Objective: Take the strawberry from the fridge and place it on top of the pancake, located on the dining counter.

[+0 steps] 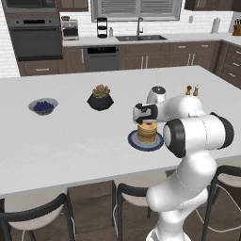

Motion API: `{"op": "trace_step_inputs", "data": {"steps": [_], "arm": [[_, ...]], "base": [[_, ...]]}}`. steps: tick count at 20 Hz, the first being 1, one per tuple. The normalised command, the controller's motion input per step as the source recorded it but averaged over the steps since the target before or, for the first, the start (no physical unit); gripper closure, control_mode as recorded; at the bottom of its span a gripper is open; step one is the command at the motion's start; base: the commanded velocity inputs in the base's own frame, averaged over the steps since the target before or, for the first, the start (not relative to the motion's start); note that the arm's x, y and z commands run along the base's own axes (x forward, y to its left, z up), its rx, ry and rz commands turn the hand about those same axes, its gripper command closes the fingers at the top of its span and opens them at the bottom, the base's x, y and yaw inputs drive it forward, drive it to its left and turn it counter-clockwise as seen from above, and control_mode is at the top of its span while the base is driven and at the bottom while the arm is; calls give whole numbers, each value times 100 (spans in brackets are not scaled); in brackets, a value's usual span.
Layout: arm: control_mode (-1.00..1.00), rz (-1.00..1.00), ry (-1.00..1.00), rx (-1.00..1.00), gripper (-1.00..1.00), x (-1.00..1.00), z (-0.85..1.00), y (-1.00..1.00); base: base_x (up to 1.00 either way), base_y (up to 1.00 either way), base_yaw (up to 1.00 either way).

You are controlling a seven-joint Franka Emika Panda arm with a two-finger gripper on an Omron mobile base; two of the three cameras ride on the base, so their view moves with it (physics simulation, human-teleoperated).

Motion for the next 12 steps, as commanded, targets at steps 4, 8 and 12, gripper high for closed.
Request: {"op": "trace_step_inputs", "data": {"steps": [4, 8, 12], "arm": [[-100, 0, 0, 0, -100, -1, 19, 0], [-100, 0, 0, 0, -100, -33, 74, 0], [-100, 0, -2, -1, -100, -78, 86, 3]], "base": [[0, 0, 0], [0, 0, 0], [0, 0, 0]]}}
